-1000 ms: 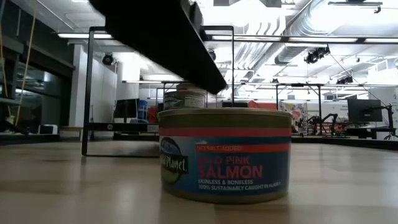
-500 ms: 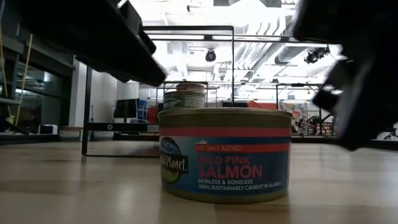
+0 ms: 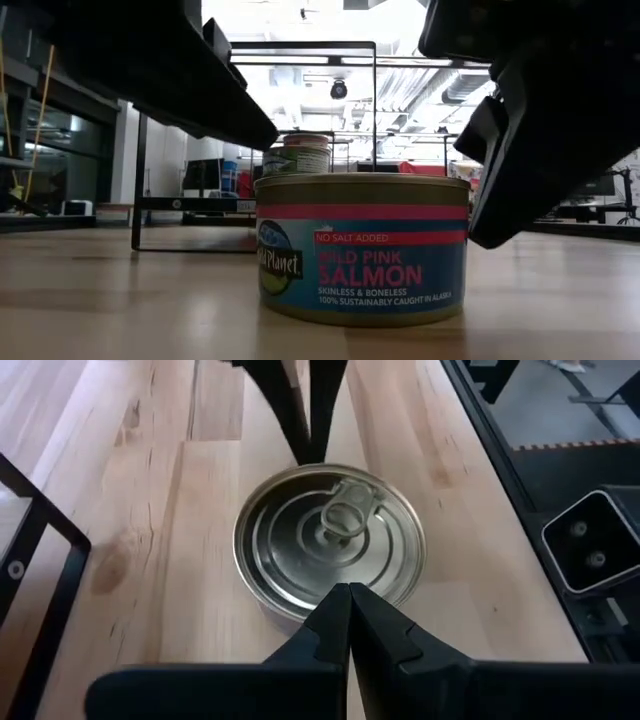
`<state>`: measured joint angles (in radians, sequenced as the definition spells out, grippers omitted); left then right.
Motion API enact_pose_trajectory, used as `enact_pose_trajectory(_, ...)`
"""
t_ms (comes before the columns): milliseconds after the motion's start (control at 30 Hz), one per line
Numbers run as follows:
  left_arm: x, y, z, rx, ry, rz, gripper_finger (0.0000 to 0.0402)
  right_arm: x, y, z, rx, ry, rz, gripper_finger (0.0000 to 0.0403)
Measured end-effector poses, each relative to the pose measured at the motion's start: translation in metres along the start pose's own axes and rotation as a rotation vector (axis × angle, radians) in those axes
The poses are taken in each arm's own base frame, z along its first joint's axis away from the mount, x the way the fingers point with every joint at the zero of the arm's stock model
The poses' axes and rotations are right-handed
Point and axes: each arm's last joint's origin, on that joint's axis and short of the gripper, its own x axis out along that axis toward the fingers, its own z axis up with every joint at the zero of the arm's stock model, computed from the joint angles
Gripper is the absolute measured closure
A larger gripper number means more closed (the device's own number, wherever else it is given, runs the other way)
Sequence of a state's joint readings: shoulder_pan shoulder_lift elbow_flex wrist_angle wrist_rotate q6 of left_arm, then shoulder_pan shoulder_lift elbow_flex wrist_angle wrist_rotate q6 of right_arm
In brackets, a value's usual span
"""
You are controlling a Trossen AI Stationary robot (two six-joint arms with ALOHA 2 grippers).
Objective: Stack canned seafood by type on shelf
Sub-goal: Stack the blue pink tuna can on top of the other blue pink tuna cans on the shelf
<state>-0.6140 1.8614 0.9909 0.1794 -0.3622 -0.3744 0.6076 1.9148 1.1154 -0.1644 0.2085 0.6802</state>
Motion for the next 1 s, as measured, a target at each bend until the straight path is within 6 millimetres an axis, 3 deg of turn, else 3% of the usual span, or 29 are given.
enact_pose_trajectory(433, 0.0, 0.0, 0.0, 0.01, 0.005, -0.013, 0.0401, -0.001, 0.001, 0.005, 0.005, -0.003, -0.003, 0.0403)
enact_pose_trajectory(767, 0.018, -0.003, -0.009, -0.045, -0.039, -0.027, 0.0401, -0.001, 0.001, 0.006, 0.02, -0.012, -0.004, 0.0403)
enact_pose_trajectory(1000, 0.016, -0.006, -0.014, -0.048, -0.01, -0.003, 0.0401, -0.005, 0.003, 0.009, 0.034, -0.041, 0.021, 0.0403)
